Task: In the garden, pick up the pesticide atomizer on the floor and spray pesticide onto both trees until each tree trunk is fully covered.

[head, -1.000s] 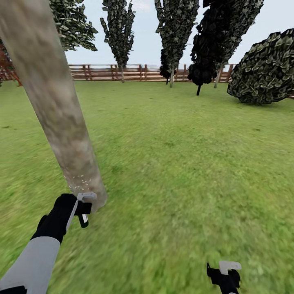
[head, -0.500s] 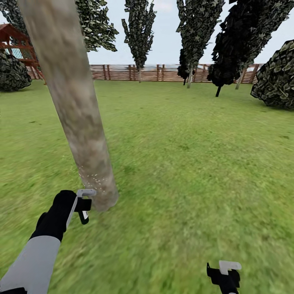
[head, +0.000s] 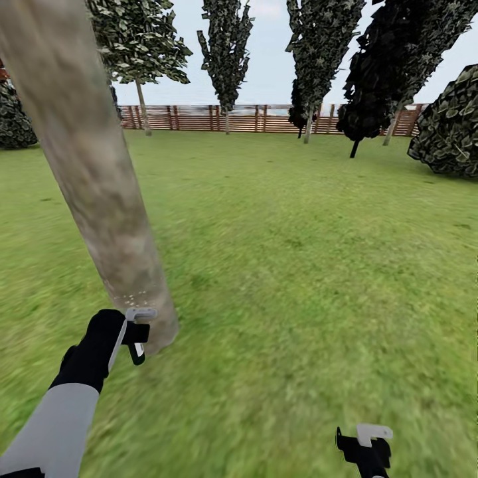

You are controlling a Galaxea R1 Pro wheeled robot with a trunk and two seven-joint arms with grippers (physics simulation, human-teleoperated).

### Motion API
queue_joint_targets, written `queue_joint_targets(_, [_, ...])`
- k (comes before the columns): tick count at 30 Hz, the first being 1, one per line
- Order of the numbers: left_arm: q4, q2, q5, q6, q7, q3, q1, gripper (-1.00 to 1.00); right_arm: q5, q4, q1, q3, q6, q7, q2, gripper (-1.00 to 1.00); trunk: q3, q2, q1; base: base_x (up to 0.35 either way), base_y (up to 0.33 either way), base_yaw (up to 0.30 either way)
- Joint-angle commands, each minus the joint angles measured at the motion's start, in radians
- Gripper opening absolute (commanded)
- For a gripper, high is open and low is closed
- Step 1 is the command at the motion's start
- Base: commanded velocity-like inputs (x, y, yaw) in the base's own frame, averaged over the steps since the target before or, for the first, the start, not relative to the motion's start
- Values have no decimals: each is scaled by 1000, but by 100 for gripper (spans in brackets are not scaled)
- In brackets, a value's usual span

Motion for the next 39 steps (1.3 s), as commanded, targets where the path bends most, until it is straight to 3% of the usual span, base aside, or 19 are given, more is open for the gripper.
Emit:
queue_joint_targets(1, [-1,0,-11,3,-10,2,-1,-100,-1,1,-1,3,-2,-2,0,100,-1,0,0,91,-266,0])
queue_joint_targets(11, [-1,1,-11,5,-10,1,-1,-100,0,1,-1,4,-2,-2,1,100,-1,0,0,11,-274,25])
queue_joint_targets(27, [0,0,-11,3,-10,2,7,-100,0,0,-1,4,-2,-2,1,100,-1,0,0,108,-268,255])
queue_joint_targets(39, [15,21,-15,-11,11,1,29,-100,0,1,-1,4,-2,-3,2,100,-1,0,0,117,-263,61])
